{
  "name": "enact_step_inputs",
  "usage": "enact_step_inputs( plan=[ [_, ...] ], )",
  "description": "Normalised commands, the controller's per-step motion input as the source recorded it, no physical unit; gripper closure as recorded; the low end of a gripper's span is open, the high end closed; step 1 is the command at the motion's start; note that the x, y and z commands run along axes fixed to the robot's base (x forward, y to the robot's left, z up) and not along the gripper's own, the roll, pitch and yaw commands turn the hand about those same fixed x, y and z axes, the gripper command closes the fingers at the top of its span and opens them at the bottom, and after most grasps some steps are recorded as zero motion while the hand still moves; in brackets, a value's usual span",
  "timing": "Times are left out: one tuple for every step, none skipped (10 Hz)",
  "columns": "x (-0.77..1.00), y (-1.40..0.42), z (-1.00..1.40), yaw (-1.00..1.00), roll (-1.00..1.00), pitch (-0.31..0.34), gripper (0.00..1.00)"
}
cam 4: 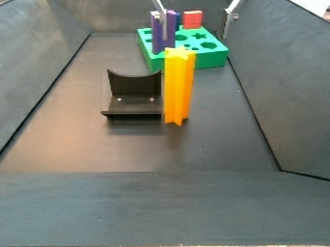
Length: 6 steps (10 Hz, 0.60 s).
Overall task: Pick up the star object. Move up. Move to above the board. Insert the star object.
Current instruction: Pick up the star object.
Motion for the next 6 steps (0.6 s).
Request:
enact_step_inputs(
  plan=[
    [0.00, 0.12, 0.00, 0.00, -0.05, 0.000, 0.00],
    [0.37, 0.00, -0.31, 0.00, 0.00, -0.044, 0.00],
    [0.69, 0.00, -0.28, 0.03, 0.01, -0.023, 0.00],
    [0.76, -0.02, -0.27, 0.00, 0.00, -0.011, 0.00],
    [0.55, 0.00, -0.36, 0.00, 0.00, -0.049, 0.00],
    [0.00, 0.00, -0.66, 0.04, 0.13, -0.179, 0.00]
  ],
)
